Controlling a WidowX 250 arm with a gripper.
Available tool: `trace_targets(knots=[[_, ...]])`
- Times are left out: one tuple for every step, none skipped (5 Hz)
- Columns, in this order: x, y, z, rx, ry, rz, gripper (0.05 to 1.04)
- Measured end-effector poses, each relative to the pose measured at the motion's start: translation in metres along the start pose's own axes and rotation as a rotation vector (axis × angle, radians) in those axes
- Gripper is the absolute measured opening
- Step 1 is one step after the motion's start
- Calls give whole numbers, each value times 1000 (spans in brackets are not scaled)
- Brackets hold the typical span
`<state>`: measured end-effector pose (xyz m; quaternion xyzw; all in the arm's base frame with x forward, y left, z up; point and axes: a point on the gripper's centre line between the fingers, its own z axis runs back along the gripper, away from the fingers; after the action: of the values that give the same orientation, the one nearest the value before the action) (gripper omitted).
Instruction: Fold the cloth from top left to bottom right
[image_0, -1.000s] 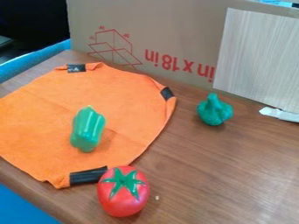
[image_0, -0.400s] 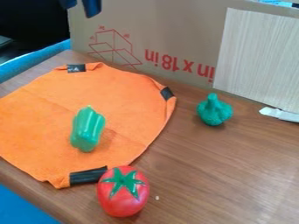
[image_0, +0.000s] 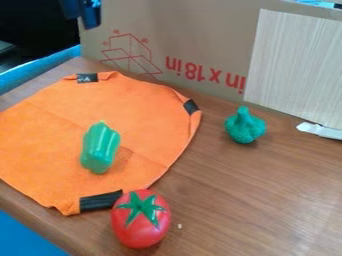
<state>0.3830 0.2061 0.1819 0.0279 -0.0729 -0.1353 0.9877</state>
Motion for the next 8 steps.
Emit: trace_targets(knots=[[-9,33,-17,14,41,-61,1001],[-17,52,-29,-11,47,-137,1001],[-28,67,-34,-59,-11,-223,1001],[-34,73,-40,-131,-111,-339,1001],[-35,74,-61,-165,-174,-325,1001],[-32,74,-72,-158,-183,-295,1001],[-22,65,-97,-148,-176,-299,1001],[-8,54,-110,-135,-165,-310,1001]])
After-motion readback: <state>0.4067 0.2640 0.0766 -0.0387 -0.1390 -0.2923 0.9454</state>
